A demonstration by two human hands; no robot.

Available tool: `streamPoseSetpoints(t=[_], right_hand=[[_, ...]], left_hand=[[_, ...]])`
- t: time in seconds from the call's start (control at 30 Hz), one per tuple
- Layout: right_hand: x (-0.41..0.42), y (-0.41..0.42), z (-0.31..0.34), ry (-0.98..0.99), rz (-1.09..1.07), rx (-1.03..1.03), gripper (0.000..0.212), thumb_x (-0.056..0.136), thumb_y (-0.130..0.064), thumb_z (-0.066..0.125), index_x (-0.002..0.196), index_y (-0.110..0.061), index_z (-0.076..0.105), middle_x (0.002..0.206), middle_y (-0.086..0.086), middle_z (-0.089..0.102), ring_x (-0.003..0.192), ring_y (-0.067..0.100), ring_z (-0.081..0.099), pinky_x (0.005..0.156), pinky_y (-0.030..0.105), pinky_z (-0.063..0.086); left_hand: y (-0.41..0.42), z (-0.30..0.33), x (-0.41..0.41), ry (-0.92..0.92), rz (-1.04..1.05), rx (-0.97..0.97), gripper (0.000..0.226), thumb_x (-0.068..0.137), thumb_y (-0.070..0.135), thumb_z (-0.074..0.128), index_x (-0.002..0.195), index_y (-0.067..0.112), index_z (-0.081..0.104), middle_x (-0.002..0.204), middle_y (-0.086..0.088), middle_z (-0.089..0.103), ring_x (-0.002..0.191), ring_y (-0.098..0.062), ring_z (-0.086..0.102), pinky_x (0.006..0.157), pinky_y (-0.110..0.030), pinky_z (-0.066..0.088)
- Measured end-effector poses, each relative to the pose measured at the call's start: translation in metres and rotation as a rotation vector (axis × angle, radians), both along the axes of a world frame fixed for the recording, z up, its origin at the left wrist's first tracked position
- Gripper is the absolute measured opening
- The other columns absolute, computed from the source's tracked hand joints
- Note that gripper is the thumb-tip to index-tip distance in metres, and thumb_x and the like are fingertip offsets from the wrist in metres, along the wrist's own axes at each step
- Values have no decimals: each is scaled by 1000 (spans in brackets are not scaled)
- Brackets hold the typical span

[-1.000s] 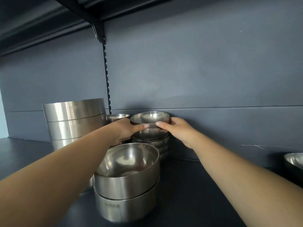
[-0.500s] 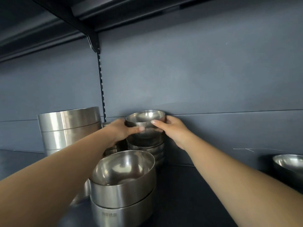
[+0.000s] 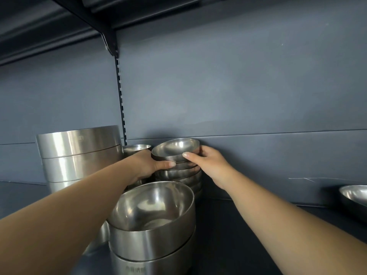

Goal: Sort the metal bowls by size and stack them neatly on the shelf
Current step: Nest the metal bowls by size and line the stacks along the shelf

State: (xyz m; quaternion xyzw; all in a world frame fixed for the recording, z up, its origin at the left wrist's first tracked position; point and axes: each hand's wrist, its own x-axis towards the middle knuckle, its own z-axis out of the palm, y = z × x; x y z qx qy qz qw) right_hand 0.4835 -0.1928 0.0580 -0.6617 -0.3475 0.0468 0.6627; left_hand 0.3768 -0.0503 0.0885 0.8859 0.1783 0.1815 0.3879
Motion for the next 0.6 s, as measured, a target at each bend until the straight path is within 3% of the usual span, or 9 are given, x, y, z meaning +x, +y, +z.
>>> streamPoseSetpoints(t=[0.13, 0.3, 0.47, 0.5, 0.6], right_hand=[[-2, -2, 5, 13, 12, -31, 30, 80, -27, 68, 105, -9, 65, 96, 1, 68, 89, 13, 62, 75, 21, 47], [-6, -5, 6, 7, -24, -66, 31, 81, -33, 66, 106, -15, 65, 99, -2, 68, 94, 12, 61, 75, 19, 45], [-12, -5, 7, 24, -53, -112, 38, 82, -38, 63, 113, -16, 64, 111, 1, 68, 104, 16, 61, 81, 23, 42], [-15, -7, 7, 26, -49, -121, 39, 83, -38, 62, 114, -15, 63, 112, 2, 67, 104, 16, 61, 81, 23, 42], [-20, -15, 11, -17, -75, -113, 41, 85, -36, 60, 119, -12, 59, 121, -2, 61, 105, 13, 56, 85, 23, 40]], left_hand=[[10, 2, 4, 46, 40, 47, 56, 67, 49, 75, 110, 15, 63, 110, -8, 67, 108, -26, 58, 100, -42, 45], [13, 6, 6, 125, 99, 247, 94, 51, 75, 65, 123, 15, 54, 116, -5, 63, 109, -25, 57, 101, -41, 43], [4, 6, 3, 91, 111, 114, 133, 17, 88, 61, 128, 16, 52, 122, -5, 60, 112, -26, 54, 102, -43, 43], [-2, 8, 0, 87, 119, 83, 132, 20, 87, 62, 129, 14, 50, 125, -7, 58, 114, -28, 52, 102, -43, 42], [-23, 19, -11, 37, 172, 110, 99, 60, 75, 58, 128, 2, 48, 132, -18, 52, 119, -36, 48, 103, -42, 40]])
